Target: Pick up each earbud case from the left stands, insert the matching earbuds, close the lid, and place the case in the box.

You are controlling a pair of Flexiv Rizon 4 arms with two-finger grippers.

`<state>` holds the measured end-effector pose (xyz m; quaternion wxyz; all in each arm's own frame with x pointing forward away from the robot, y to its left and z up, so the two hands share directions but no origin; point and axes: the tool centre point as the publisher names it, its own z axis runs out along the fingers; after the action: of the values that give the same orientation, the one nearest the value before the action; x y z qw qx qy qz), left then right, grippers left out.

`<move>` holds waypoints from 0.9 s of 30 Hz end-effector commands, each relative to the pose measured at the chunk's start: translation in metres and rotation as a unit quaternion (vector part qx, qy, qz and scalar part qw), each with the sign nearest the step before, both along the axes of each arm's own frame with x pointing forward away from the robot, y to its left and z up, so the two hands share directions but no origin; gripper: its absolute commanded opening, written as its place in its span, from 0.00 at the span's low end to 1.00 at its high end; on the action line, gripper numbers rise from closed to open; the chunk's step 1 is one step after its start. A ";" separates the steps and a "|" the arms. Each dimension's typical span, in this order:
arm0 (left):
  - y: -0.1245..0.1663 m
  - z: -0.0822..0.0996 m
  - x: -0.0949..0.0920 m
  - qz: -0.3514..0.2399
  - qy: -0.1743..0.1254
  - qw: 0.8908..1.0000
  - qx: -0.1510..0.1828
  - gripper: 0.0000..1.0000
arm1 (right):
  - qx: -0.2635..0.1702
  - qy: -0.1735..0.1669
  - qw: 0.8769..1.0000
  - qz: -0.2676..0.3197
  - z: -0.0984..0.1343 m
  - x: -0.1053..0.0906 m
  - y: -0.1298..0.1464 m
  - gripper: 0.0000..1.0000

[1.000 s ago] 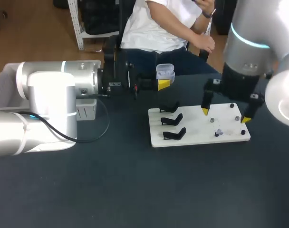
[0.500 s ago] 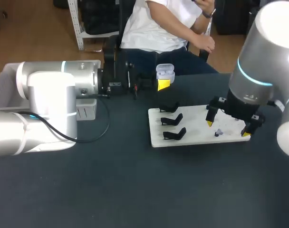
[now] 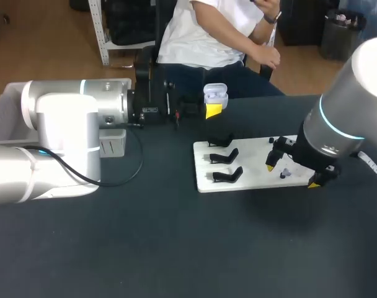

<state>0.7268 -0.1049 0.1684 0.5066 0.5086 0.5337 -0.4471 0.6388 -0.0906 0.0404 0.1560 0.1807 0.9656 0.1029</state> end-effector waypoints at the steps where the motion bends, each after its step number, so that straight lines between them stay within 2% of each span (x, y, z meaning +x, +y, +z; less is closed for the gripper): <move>1: 0.000 -0.001 -0.002 0.004 -0.003 1.000 -0.003 0.00 | -0.003 -0.039 0.999 -0.009 -0.004 0.000 0.000 1.00; 4: 0.000 -0.001 -0.002 0.004 -0.003 1.000 -0.003 0.00 | -0.001 -0.042 0.999 -0.008 -0.005 0.002 0.001 1.00; 8: 0.000 -0.001 -0.002 0.004 -0.003 1.000 -0.003 0.00 | 0.004 -0.041 0.999 -0.005 -0.010 0.003 0.002 0.82; 9: 0.000 -0.001 -0.002 0.004 -0.003 1.000 -0.003 0.00 | 0.004 -0.042 0.999 -0.005 -0.010 0.003 0.002 0.81; 13: 0.000 -0.001 -0.002 0.004 -0.003 1.000 -0.003 0.00 | 0.006 -0.041 0.999 0.001 -0.011 0.004 0.002 0.54; 17: 0.000 -0.001 -0.002 0.004 -0.003 1.000 -0.003 0.00 | 0.009 -0.042 0.999 0.016 -0.013 0.005 0.002 0.44; 18: 0.000 -0.001 -0.002 0.004 -0.003 1.000 -0.003 0.00 | 0.007 -0.040 0.999 0.016 -0.014 0.005 0.002 0.42; 23: 0.000 -0.001 -0.002 0.004 -0.003 1.000 -0.003 0.00 | 0.008 -0.038 0.999 0.016 -0.015 0.006 0.002 0.47; 27: 0.000 -0.001 -0.002 0.004 -0.003 1.000 -0.003 0.00 | 0.009 -0.038 0.999 0.018 -0.016 0.008 0.002 0.44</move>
<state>0.7268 -0.1049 0.1684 0.5066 0.5086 0.5337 -0.4471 0.6473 -0.0893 0.0289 0.1694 0.1578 0.9652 0.1217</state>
